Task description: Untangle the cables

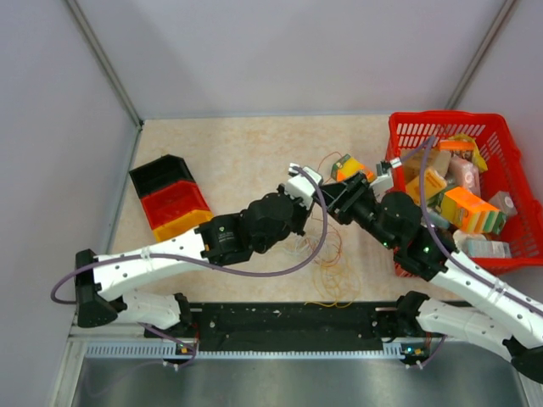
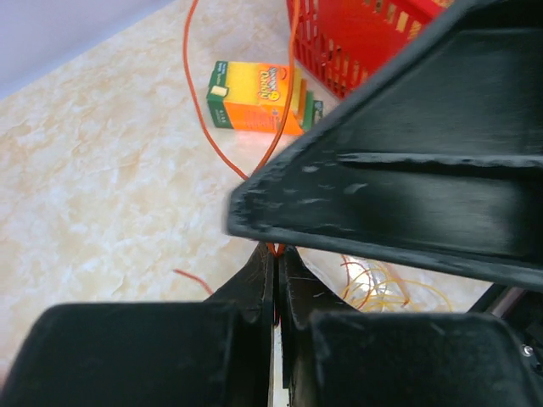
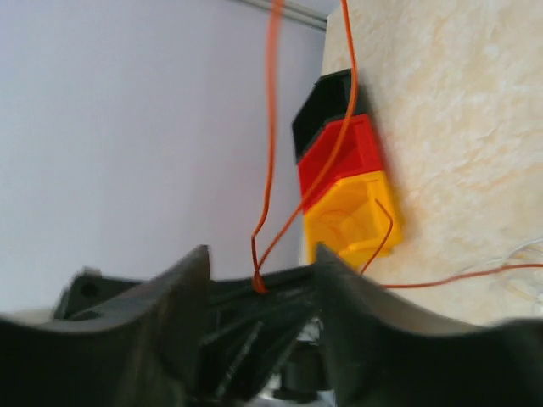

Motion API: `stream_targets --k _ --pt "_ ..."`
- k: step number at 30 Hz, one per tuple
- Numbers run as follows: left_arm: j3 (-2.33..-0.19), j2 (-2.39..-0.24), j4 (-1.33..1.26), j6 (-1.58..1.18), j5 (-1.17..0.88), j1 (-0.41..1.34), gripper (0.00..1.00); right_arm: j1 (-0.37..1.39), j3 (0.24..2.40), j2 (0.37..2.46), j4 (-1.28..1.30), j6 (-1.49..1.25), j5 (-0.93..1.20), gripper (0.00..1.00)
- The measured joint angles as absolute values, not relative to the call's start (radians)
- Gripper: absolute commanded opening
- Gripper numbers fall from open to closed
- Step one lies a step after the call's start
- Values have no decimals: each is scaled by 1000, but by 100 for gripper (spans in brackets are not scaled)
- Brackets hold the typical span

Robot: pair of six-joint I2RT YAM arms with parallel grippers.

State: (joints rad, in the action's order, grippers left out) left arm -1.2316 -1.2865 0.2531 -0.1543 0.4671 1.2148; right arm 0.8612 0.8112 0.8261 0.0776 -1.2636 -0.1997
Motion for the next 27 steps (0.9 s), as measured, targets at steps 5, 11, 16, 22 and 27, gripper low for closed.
stream_targets --k 5,11,16,22,27 --pt "-1176 -1210 270 -213 485 1168 0 813 811 738 126 -1032 -117 99" --pt "-1109 -1040 400 -415 446 898 0 774 832 624 239 -773 -77 99" --pt "-1053 -890 554 -526 542 686 0 774 831 619 286 -698 -73 99" --pt "-977 -761 643 -605 699 627 0 774 831 618 302 -675 -67 99" --pt "-907 -749 738 -725 752 611 0 774 819 609 300 -673 -59 99"
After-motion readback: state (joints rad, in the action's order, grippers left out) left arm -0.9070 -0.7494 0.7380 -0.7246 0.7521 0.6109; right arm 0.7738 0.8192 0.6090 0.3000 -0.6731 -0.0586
